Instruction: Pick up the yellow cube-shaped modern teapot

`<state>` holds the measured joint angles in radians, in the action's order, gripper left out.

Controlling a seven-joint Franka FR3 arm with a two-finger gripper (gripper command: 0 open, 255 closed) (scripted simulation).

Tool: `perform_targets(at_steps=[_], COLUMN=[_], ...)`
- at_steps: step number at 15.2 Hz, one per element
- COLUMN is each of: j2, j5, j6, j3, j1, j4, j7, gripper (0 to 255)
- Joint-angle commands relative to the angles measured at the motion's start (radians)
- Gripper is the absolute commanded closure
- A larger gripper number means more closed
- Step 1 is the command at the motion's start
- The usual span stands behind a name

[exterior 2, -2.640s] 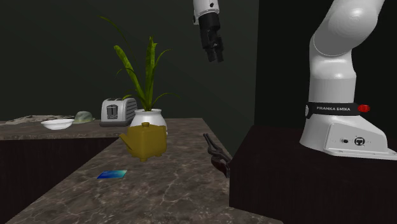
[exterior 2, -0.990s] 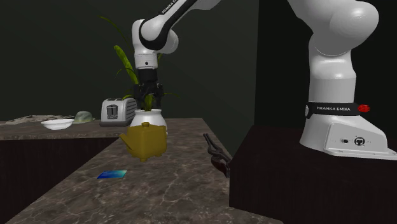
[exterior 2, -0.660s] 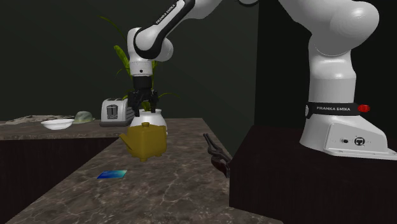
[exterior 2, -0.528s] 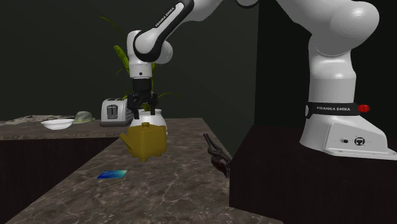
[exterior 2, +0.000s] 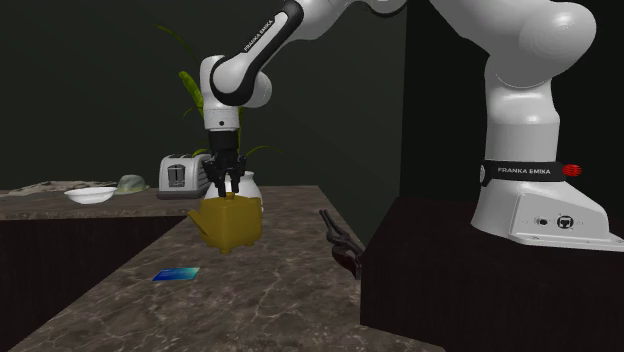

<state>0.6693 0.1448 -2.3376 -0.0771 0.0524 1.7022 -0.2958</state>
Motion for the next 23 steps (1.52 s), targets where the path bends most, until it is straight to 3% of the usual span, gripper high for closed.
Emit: perform_targets(at_steps=[1,6,23], j2=[0.001,0.003,-0.126], j5=[0.0,0.0,-0.018], j6=[-0.001,-0.001,0.139], j3=[0.0,0.0,-0.012], j1=[0.0,0.001,-0.007], j4=[0.0,-0.002,-0.013], j7=[0.0,-0.001,0.017], gripper=[255,255,255])
